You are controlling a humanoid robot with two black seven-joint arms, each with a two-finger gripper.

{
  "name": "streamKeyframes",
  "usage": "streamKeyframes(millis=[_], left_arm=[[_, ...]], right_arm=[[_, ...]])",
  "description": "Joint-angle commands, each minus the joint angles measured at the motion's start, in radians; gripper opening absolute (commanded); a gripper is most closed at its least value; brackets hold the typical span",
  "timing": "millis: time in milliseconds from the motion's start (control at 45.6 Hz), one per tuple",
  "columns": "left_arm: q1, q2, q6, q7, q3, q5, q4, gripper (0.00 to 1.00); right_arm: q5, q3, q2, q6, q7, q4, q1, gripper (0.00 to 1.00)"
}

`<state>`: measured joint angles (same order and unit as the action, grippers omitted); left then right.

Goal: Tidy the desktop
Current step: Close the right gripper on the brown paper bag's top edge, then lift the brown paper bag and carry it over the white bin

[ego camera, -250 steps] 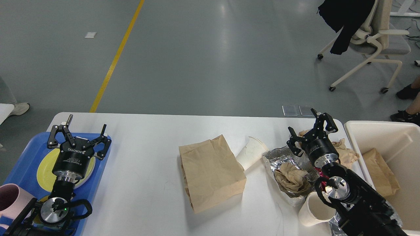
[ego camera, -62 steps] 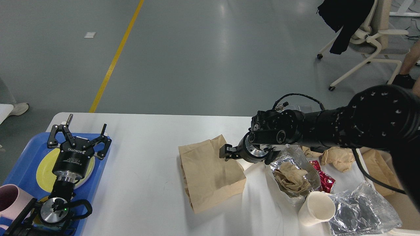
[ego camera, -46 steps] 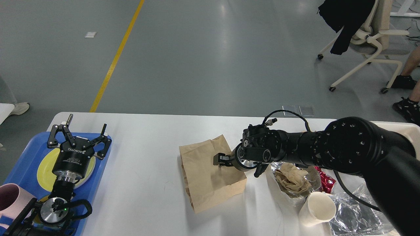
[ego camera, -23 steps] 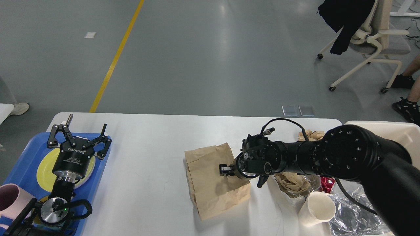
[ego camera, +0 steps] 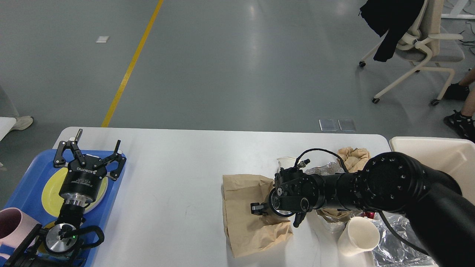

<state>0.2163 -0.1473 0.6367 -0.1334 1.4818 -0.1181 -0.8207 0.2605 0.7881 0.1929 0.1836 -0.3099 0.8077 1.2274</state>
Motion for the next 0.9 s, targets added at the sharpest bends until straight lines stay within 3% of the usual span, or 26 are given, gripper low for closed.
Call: streamKeyframes(millis=[0, 395, 592, 789, 877], left_arm=[[0.000, 0.000, 0.000, 0.000, 0.000, 0.000, 0.000, 0.97], [0.000, 0.000, 0.000, 0.000, 0.000, 0.000, 0.000, 0.97], [0.000, 0.000, 0.000, 0.000, 0.000, 0.000, 0.000, 0.97], [0.000, 0.000, 0.000, 0.000, 0.000, 0.000, 0.000, 0.97], [0.000, 0.000, 0.000, 0.000, 0.000, 0.000, 0.000, 0.97]], right_arm=[[-0.010, -0.007, 0.002, -0.006, -0.001, 0.004, 0.011, 0.00], [-0.018, -0.035, 0.008, 0.014, 0.002, 0.033, 0.038, 0.00], [-0.211, -0.021, -0.084, 0.028, 0.003, 0.192, 0.251, 0.00], [-0.385, 0.081, -0.179, 0.115, 0.003, 0.389, 0.544, 0.00], [-0.466, 0.158, -0.240, 0.186, 0.025, 0.478, 0.713, 0.00]])
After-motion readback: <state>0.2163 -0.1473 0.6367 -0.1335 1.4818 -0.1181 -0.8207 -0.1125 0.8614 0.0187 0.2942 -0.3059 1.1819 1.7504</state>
